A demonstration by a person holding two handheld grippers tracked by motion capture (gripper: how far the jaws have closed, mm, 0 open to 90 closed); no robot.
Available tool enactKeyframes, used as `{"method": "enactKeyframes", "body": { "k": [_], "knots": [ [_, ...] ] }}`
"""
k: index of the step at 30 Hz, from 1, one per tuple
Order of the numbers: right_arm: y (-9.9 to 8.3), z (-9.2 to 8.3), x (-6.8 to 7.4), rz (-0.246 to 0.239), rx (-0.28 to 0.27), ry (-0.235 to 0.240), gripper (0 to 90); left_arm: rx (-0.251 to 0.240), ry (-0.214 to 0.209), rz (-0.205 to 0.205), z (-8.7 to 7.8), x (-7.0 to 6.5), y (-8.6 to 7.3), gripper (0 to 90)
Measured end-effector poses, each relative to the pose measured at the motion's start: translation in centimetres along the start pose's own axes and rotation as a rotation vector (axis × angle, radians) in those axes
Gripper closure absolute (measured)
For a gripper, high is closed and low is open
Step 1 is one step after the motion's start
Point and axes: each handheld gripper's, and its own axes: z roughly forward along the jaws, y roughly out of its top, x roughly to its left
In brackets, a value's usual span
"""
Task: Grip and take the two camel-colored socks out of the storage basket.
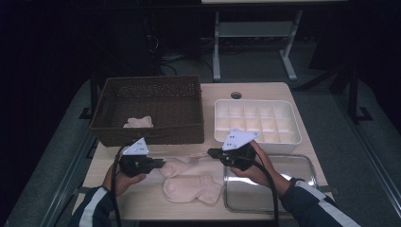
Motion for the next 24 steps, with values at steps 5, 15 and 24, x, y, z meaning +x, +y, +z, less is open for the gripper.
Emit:
{"method": "enactKeyframes", "body": {
  "k": [5, 15, 24],
  "knots": [
    [-0.5, -1.7, 2.3, 0.035, -0.001, 0.044, 87.2, -0.038, -0.039, 0.006, -2.7, -1.9, -1.1, 87.0],
    [-3.5, -1.9, 6.3, 0.117, 0.117, 0.173, 87.1, 0.038, -0.101, 0.025, -1.4, -3.5, -2.4, 85.3],
    [-5.2, 0.8, 5.2, 0.139, 0.221, 0.18, 86.7, 0.147, -0.028, 0.007, 1.8, -1.9, -3.1, 81.1]
  ]
}}
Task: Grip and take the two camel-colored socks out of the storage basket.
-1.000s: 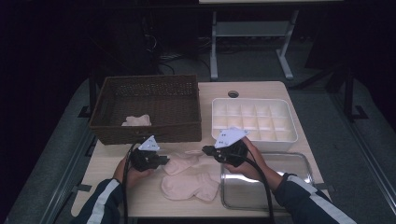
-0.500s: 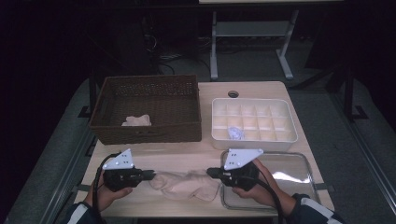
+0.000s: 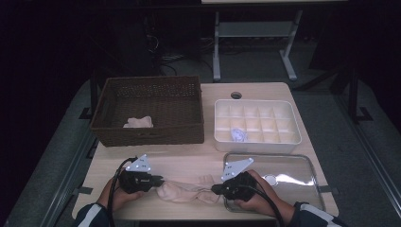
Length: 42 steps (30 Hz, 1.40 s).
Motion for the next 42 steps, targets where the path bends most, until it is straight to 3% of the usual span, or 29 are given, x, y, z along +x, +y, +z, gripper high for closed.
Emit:
{"method": "enactKeyframes", "body": {
  "k": [2, 4, 6, 8, 12, 14, 16, 18, 20, 24, 27, 29, 32, 34, 36, 37, 39, 42],
  "knots": [
    [-0.1, 0.3, -0.4, -0.001, 0.009, -0.021, 86.7, 0.043, 0.016, 0.014, 0.7, 0.2, -0.1, 80.8],
    [0.0, 0.5, -0.9, 0.004, 0.013, -0.04, 87.3, 0.024, 0.027, -0.011, 0.9, 0.6, -0.1, 81.2],
    [0.0, 0.8, -1.4, 0.015, 0.014, -0.046, 87.2, 0.028, 0.042, -0.01, 0.9, 1.2, 0.0, 80.6],
    [0.1, 1.0, -1.7, 0.011, 0.011, -0.051, 82.8, 0.019, 0.044, -0.022, 1.0, 1.6, 0.0, 79.6],
    [0.4, 0.8, -1.4, -0.064, -0.043, -0.06, 69.1, 0.021, 0.058, -0.014, 1.1, 1.2, 0.2, 69.3],
    [0.9, 0.8, -0.8, -0.125, -0.07, -0.062, 63.2, 0.014, 0.052, -0.01, 1.0, 0.9, 0.2, 64.6],
    [1.6, 1.2, 0.3, -0.173, -0.086, -0.042, 59.7, -0.036, 0.072, -0.021, 0.6, 0.4, 0.4, 53.4],
    [2.0, 1.8, 1.1, -0.234, -0.077, -0.035, 59.2, -0.085, 0.069, -0.043, 0.3, 0.1, 0.5, 48.7],
    [2.3, 2.9, 1.7, -0.324, -0.058, -0.023, 58.3, -0.074, 0.075, -0.03, 0.4, -0.4, 0.7, 44.7],
    [2.9, 4.9, 2.2, -0.381, 0.002, 0.004, 52.2, -0.06, 0.051, -0.017, 0.6, -0.9, 0.6, 39.2],
    [3.4, 6.2, 2.1, -0.365, 0.044, -0.035, 54.9, -0.022, 0.055, -0.018, 1.3, -0.9, 0.2, 37.9],
    [3.6, 6.8, 1.8, -0.351, 0.051, -0.022, 61.6, -0.001, 0.057, -0.013, 1.5, -0.7, 0.1, 37.4],
    [3.9, 7.3, 1.4, -0.347, 0.077, -0.026, 71.1, -0.015, 0.038, -0.053, 1.5, -0.3, -0.2, 37.2],
    [3.9, 7.4, 1.2, -0.338, 0.084, -0.034, 77.1, -0.021, 0.031, -0.05, 1.4, 0.0, -0.3, 37.8],
    [4.0, 7.1, 1.0, -0.333, 0.08, -0.033, 84.5, -0.018, 0.039, -0.043, 1.3, 0.0, -0.3, 41.5],
    [4.0, 6.9, 0.9, -0.33, 0.074, -0.031, 85.0, -0.025, 0.038, -0.046, 1.3, -0.1, -0.3, 45.1],
    [4.2, 6.0, 0.5, -0.292, 0.039, -0.014, 85.9, -0.033, 0.04, -0.013, 1.1, -0.3, -0.2, 55.0],
    [4.5, 4.7, 0.3, -0.269, -0.008, -0.01, 86.1, -0.058, 0.025, -0.014, 0.9, -0.5, 0.0, 59.9]
  ]
}}
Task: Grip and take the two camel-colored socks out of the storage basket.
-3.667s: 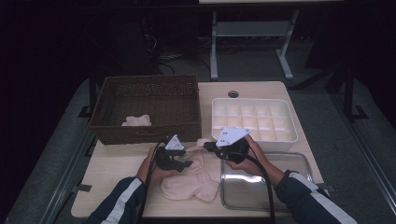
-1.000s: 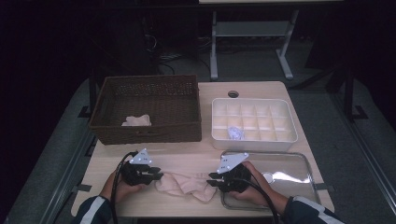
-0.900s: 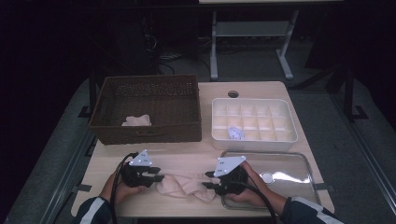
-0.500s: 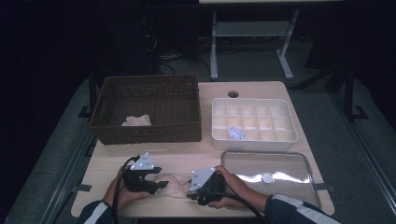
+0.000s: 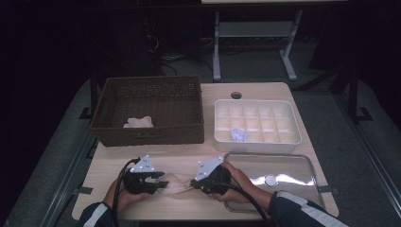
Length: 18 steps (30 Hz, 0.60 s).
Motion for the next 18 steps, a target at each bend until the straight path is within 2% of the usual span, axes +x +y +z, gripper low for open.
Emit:
{"method": "enactKeyframes", "body": {
  "k": [2, 4, 5, 8, 9, 12, 14, 16, 18],
  "knots": [
    [0.0, -0.8, -0.2, 0.019, -0.015, 0.01, 85.8, 0.007, 0.018, 0.004, 0.1, -0.1, 0.1, 60.4],
    [0.0, -1.6, -0.3, 0.027, -0.031, 0.002, 80.8, 0.008, 0.015, -0.003, 0.2, -0.1, 0.1, 60.5],
    [-0.1, -1.8, -0.2, 0.055, -0.031, -0.008, 78.5, 0.015, 0.013, 0.0, 0.3, -0.2, 0.1, 60.7],
    [-0.5, -1.4, -0.4, 0.013, -0.012, -0.013, 75.1, 0.016, 0.006, 0.011, 0.3, -0.1, 0.2, 64.3],
    [-0.5, -1.4, -0.4, 0.013, -0.012, -0.013, 75.1, 0.021, 0.011, 0.008, 0.4, -0.2, 0.2, 64.3],
    [-0.4, -0.5, 0.1, -0.046, 0.005, 0.023, 72.7, 0.019, -0.005, 0.016, 0.3, -0.2, 0.3, 70.8],
    [-0.2, 0.0, 0.4, -0.059, 0.007, 0.034, 71.5, 0.021, -0.006, 0.016, 0.4, -0.2, 0.3, 70.0],
    [0.0, 0.8, 0.3, -0.057, 0.031, 0.028, 71.1, 0.023, -0.008, 0.017, 0.5, -0.2, 0.3, 69.7],
    [0.0, 1.7, 0.3, -0.06, 0.067, 0.043, 69.8, 0.022, -0.005, 0.015, 0.6, -0.3, 0.3, 69.4]
  ]
}}
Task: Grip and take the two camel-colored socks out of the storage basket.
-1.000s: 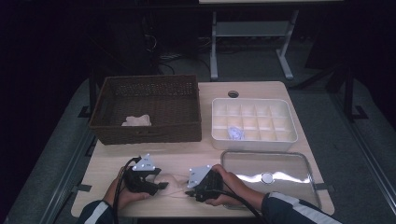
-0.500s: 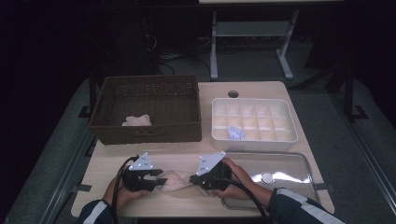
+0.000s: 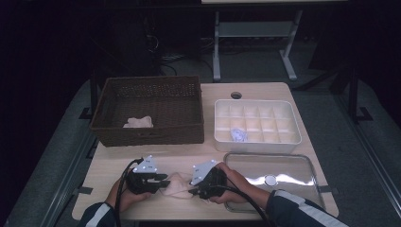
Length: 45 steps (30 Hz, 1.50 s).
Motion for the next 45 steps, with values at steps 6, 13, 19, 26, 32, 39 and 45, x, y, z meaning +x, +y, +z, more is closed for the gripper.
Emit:
{"method": "enactKeyframes", "body": {
  "k": [6, 13, 19, 26, 32, 39, 45],
  "knots": [
    [0.6, 1.6, -1.3, 0.068, 0.048, 0.017, 65.0, -0.002, -0.009, -0.003, 0.1, 0.0, 0.0, 69.8],
    [0.9, 2.1, -1.5, 0.076, 0.092, -0.027, 77.8, 0.001, -0.011, 0.003, 0.1, 0.0, 0.0, 70.7],
    [0.8, 0.6, -2.0, 0.115, 0.046, -0.028, 82.0, -0.002, 0.004, 0.005, 0.0, 0.0, 0.0, 71.6],
    [1.0, -4.1, -2.3, 0.207, -0.076, 0.007, 82.0, -0.03, 0.001, 0.014, -0.6, 0.1, 0.2, 73.6],
    [1.1, -7.2, -1.4, 0.264, -0.158, 0.047, 82.1, -0.096, -0.056, 0.063, -2.4, -0.4, 1.2, 88.9],
    [0.0, -7.8, -1.5, 0.39, -0.169, 0.075, 82.1, -0.123, -0.085, 0.085, -3.1, -0.3, 2.0, 89.1],
    [-2.0, -6.2, -3.4, 0.501, -0.113, 0.024, 81.8, -0.08, -0.068, 0.075, -1.5, 0.6, 2.6, 86.3]
  ]
}}
